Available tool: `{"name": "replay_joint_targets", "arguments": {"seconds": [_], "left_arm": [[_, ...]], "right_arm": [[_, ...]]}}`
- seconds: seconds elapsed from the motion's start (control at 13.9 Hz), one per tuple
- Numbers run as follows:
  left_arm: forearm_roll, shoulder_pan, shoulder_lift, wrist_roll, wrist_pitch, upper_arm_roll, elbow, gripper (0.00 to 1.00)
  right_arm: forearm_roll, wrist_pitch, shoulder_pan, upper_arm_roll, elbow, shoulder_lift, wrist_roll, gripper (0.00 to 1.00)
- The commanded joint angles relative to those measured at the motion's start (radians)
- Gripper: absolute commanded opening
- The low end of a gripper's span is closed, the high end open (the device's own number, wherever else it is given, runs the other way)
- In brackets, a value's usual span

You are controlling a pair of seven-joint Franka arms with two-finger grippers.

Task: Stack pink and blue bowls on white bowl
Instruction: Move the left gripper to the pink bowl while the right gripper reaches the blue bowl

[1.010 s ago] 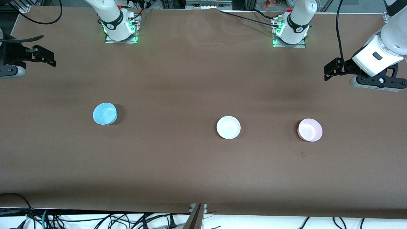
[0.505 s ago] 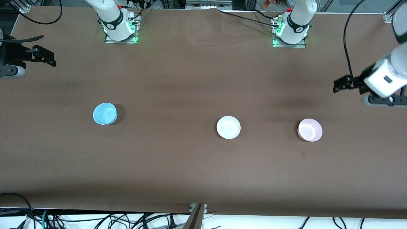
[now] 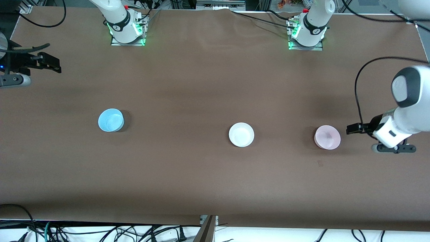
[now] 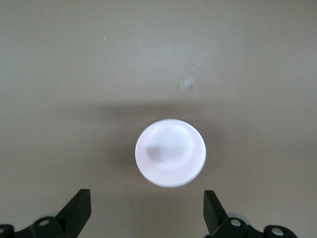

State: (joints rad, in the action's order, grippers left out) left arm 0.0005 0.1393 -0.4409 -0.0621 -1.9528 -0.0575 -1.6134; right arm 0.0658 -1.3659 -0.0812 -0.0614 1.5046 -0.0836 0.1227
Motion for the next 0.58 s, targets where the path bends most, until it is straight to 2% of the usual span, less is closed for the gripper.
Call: {"name": "replay_joint_targets", "arguments": {"seconds": [0.0,0.22,0.5], "left_arm": [[-0.016,0.016,-0.047,-0.021,-0.034,-0.008,0.020,1.00],[-0.010,0.034,-0.096,-0.027,-0.080,-0.008,0.007,1.00],[-0.016,0.100,-0.101,-0.166,-0.188,-0.012,-0.111,1.00]], "right_arm": [[0.005,-0.021,0.009,0.000,-0.015,-0.031,-0.001,1.00],[-0.003,-0.077,0.041,0.000,-0.015,-0.090,0.009,1.00],[-0.003,-0.107,0.064,0.000,-0.015,-0.140,0.012,1.00]]}}
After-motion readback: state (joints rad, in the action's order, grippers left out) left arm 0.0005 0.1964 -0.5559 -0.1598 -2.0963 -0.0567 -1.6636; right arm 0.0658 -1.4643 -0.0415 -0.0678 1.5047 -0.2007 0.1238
